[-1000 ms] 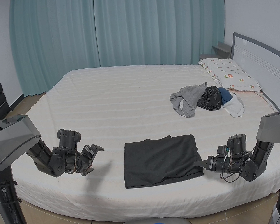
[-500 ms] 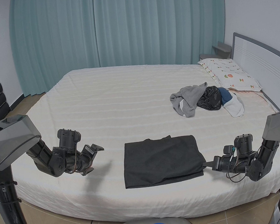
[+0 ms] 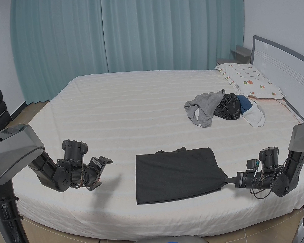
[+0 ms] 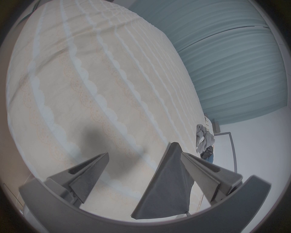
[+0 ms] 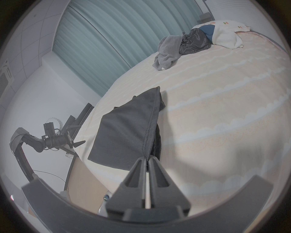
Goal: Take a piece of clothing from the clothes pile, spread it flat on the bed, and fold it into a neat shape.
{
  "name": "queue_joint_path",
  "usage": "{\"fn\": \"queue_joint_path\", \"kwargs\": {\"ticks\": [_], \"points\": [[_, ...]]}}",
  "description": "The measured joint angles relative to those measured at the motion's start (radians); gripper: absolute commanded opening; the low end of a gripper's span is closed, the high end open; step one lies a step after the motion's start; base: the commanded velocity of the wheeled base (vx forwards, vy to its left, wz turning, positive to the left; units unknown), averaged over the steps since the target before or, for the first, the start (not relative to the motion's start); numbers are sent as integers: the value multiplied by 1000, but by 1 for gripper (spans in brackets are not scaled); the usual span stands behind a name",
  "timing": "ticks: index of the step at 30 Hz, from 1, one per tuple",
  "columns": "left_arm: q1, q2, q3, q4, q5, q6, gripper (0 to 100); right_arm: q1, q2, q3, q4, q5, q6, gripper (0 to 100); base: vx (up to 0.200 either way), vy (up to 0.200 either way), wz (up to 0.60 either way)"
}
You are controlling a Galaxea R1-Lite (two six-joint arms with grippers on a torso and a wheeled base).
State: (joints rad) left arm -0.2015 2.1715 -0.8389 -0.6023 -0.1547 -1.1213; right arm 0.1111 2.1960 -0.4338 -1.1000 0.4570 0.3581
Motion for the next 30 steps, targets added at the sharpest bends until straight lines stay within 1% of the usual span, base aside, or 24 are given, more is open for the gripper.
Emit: {"fn": "queue_joint_path", "kwargs": {"ticks": [5,10,13,16,19,21,26,30], "points": [[0,0,0,0,0,0,100,-4,16,4,1,0,-43,100,0,0,0],[0,0,-1,0,1,-1,100,-10,26,-29,-1,1,-34,100,0,0,0],[0,0,-3,0,0,-3,100,-11,28,-69,0,-3,32,100,0,0,0],[0,0,-4,0,0,-4,100,-9,35,-132,5,-10,129,100,200,0,0],[0,0,-4,0,0,-4,100,-6,52,-204,9,-21,206,100,200,0,0],[0,0,-3,0,0,-3,100,-4,73,-251,12,-31,243,100,0,0,0],[1,0,-1,0,0,-2,100,6,134,-384,21,-51,312,100,0,0,0],[0,0,1,-1,0,0,100,25,178,-482,56,-59,335,100,0,0,0]]}}
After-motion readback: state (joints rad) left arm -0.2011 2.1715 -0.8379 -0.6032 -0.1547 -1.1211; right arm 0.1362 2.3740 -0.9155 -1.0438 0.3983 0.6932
